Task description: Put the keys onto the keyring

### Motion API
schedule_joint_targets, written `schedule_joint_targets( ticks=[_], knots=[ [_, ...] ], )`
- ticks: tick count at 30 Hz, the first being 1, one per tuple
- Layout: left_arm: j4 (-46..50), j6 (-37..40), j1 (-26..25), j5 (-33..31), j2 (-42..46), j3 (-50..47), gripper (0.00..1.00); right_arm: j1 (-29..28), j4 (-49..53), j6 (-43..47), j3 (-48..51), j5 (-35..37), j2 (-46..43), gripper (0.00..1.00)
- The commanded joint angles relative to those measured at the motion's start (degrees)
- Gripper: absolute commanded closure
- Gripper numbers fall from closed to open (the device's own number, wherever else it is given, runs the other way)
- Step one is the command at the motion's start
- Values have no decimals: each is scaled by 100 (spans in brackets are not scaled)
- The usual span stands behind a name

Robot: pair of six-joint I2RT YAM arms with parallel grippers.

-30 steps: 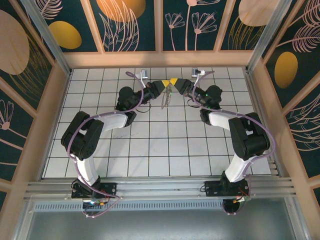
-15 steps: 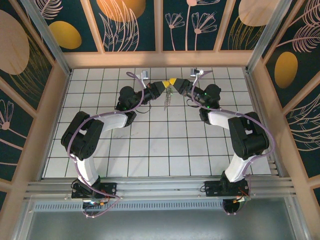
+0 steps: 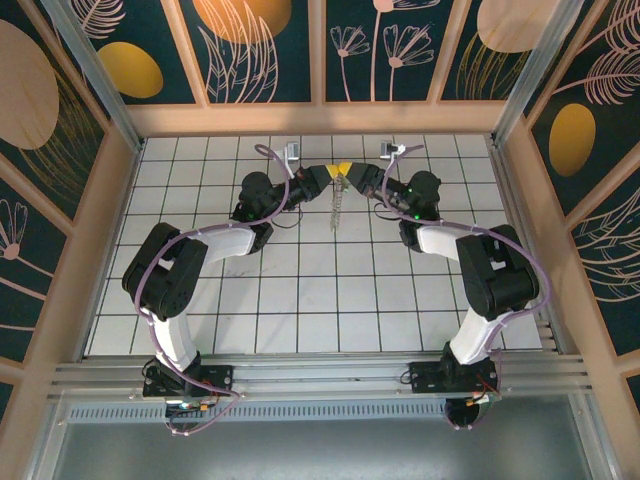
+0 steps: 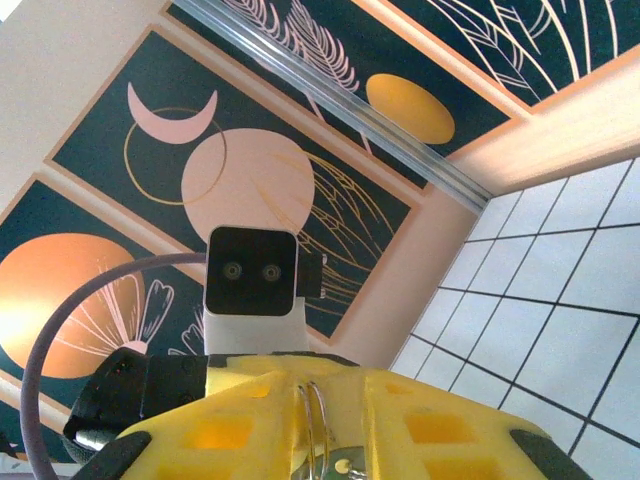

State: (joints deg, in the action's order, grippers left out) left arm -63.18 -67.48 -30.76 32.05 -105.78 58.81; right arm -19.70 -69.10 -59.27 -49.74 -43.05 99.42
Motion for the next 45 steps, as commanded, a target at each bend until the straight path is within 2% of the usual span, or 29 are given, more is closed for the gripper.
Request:
schedule_joint_targets(
  ticks=[1,3,10,15,16,19,21,27,36,45],
  knots=[
    [-291,158,-35,-59,219,122,100,-19,54,112,143,-156,-242,79],
    [-292,157,-35,-64,216,116,100,-7,55,119,174,-156,-262,81],
    [-283,170,-35,-62,220,122,100,3,29,119,228,-174,-273,100],
    [-219,229,-34,-17,213,165,100,87,53,173,203,-207,-240,100],
    [-128,297,-28,8,234,187,94,131,55,185,178,-240,-222,100],
    [385,686,-11,12,375,264,68,291,195,329,66,-419,-210,100],
    [860,1018,17,-6,496,355,57,403,384,479,-54,-602,-204,100],
    [1446,1500,281,182,616,482,44,692,1137,1094,-585,-1437,-101,100],
    [1947,1815,536,1269,182,1107,42,773,1941,1653,-1429,-2224,378,100],
    [1939,1705,545,1581,-133,1379,47,729,1083,818,-1513,-2189,638,100]
  ],
)
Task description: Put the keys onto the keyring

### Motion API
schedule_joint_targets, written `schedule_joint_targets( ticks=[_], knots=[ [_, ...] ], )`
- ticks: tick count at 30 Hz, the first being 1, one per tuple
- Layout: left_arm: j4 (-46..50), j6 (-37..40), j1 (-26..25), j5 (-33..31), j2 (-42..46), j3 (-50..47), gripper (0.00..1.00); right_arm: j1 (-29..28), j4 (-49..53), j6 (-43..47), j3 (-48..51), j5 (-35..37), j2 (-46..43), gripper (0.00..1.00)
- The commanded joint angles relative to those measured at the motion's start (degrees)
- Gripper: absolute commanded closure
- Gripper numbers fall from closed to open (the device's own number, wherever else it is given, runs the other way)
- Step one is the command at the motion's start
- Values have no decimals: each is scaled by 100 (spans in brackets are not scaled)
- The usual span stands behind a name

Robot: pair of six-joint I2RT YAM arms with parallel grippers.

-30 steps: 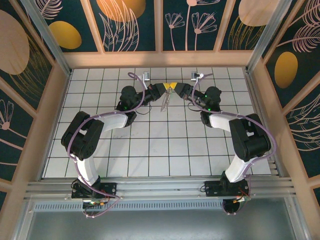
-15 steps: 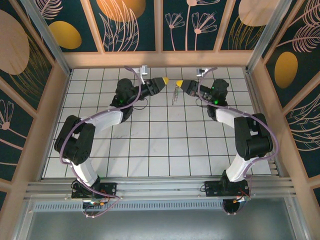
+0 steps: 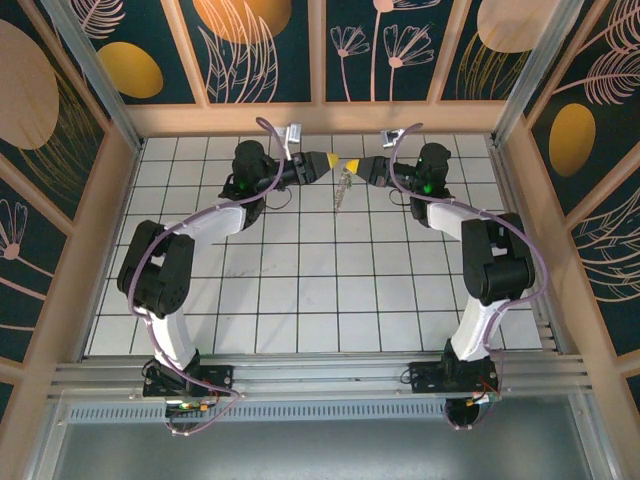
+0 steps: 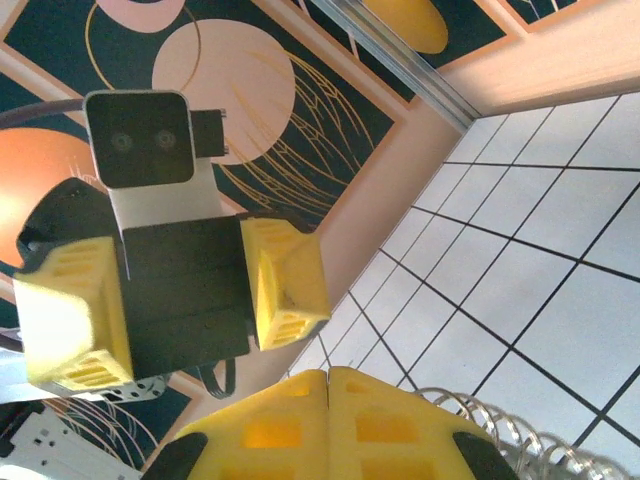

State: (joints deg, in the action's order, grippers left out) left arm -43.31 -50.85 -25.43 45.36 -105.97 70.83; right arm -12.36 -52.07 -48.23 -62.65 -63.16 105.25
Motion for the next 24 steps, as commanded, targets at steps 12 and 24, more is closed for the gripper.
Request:
schedule_joint_targets(
  ticks=[12,24],
  knots=[
    [-173,-89,12,317,-351,255,52,-152,-664,-331,-213,-109,-64,100],
    [-612,-377,3,403,-426,148,60,-210,-672,-343,-220,-6,-48,100]
  ],
)
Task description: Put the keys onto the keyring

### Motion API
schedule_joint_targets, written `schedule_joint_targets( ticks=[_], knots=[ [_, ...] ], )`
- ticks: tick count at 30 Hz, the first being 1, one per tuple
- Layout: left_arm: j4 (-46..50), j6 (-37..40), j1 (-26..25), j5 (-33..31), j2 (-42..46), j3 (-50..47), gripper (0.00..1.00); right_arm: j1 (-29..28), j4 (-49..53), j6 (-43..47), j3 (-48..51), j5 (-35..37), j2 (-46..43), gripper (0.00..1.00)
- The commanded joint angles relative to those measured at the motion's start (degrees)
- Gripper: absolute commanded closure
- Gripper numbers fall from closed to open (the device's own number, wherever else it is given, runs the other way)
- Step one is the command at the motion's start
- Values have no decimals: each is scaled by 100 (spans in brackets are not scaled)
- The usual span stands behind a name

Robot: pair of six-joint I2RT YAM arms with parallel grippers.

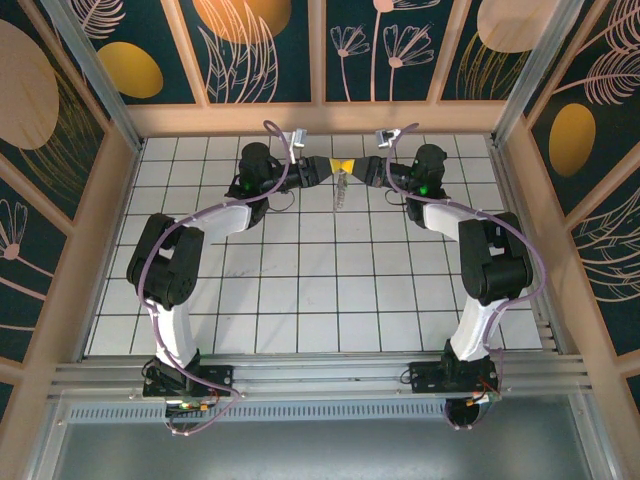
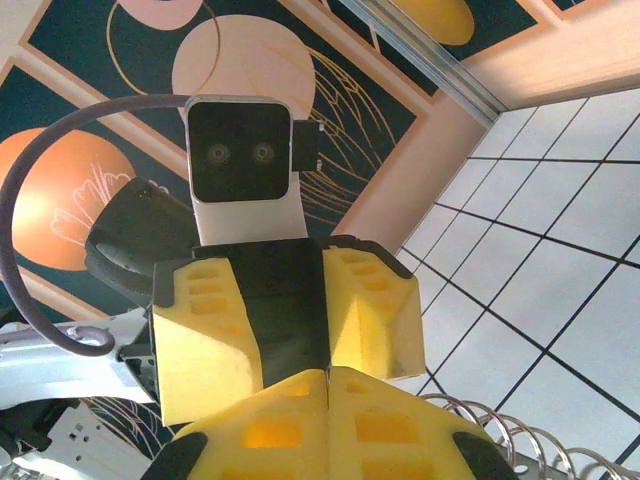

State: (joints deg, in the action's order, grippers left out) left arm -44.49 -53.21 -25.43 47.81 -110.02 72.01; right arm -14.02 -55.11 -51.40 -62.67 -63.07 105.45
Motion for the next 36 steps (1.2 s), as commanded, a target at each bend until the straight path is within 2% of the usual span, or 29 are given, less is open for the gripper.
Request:
schedule_joint_targets(
  ticks=[1,14,22,28,36],
  knots=[
    [-572,-178,-5,175,-20,-4,61,-40,-377,-33,-220,-4,-60,100],
    [-973,-316,-85,288,7,-231,64,-39,-465,-139,-236,79,48,100],
    [-1030,-328,-102,233,-115,-274,61,-37,-483,-143,-211,67,43,100],
    [-1180,-399,-120,251,-142,-293,82,-33,-471,-147,-219,104,102,100],
    [-1273,-414,-164,260,-142,-306,85,-38,-552,-222,-228,102,167,100]
  ],
)
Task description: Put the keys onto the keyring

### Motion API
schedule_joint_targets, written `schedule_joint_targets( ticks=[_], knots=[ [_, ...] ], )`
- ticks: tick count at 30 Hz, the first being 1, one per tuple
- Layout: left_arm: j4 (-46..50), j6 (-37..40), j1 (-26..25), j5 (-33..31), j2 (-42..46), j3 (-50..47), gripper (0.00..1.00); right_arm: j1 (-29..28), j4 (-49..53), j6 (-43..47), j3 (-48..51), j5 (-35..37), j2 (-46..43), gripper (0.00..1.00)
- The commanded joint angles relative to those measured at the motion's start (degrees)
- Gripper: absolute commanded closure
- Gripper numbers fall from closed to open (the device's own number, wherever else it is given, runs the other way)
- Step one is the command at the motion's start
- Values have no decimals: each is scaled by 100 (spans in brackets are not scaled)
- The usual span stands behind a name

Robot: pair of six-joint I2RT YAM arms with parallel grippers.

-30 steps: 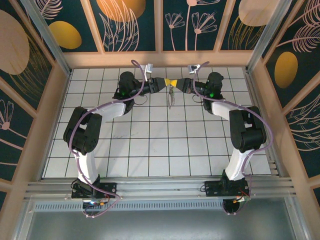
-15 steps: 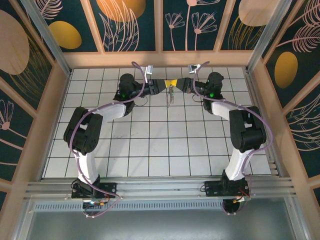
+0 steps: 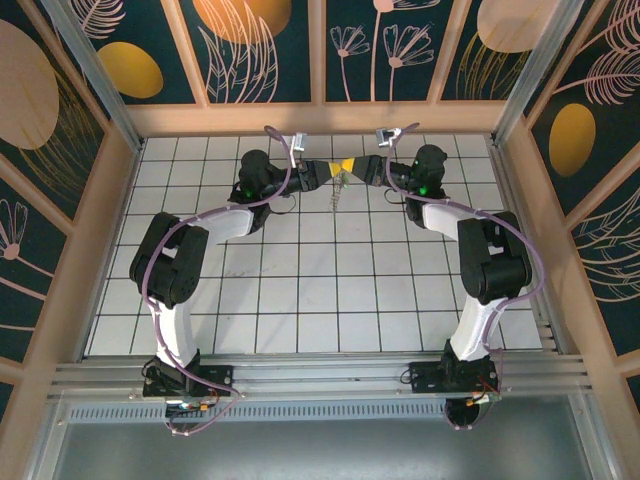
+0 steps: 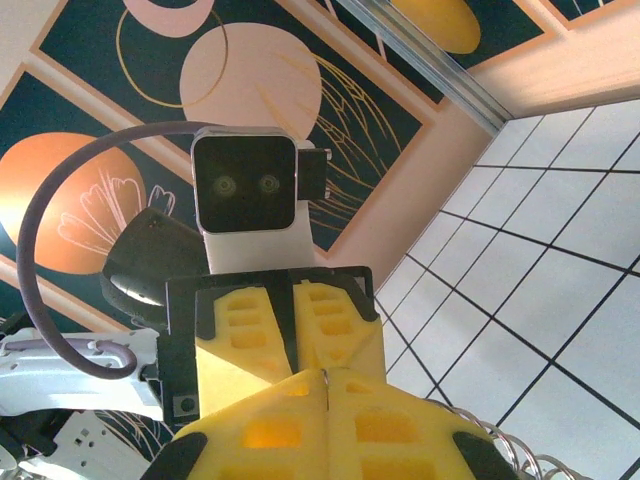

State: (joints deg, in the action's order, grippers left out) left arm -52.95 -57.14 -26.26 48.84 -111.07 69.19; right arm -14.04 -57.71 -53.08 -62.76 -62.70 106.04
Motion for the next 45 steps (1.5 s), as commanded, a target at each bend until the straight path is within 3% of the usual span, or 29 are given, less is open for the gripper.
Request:
schedule_joint_targets(
  ticks=[1,6,7,10,13,27,45],
  knots=[
    [-426,-21,-72,137,-53,-19,86,-42,-293,-58,-219,65,102,100],
    [-578,-148,-114,100,-128,33,100,-54,-271,-45,-171,12,63,100],
    [-621,-183,-116,83,-134,38,100,-32,-257,-29,-142,20,21,97],
    [-737,-276,-125,-11,-113,-10,100,58,-229,17,56,174,-164,71],
    [-858,-324,-125,-89,-73,-69,100,210,-533,-134,404,347,-327,62],
    [-1049,-447,-125,-161,-42,-116,100,290,-1781,-590,1527,450,-604,60],
    [-999,-430,-125,-142,-38,-90,100,-15,-1648,-319,1497,607,-665,54]
  ],
)
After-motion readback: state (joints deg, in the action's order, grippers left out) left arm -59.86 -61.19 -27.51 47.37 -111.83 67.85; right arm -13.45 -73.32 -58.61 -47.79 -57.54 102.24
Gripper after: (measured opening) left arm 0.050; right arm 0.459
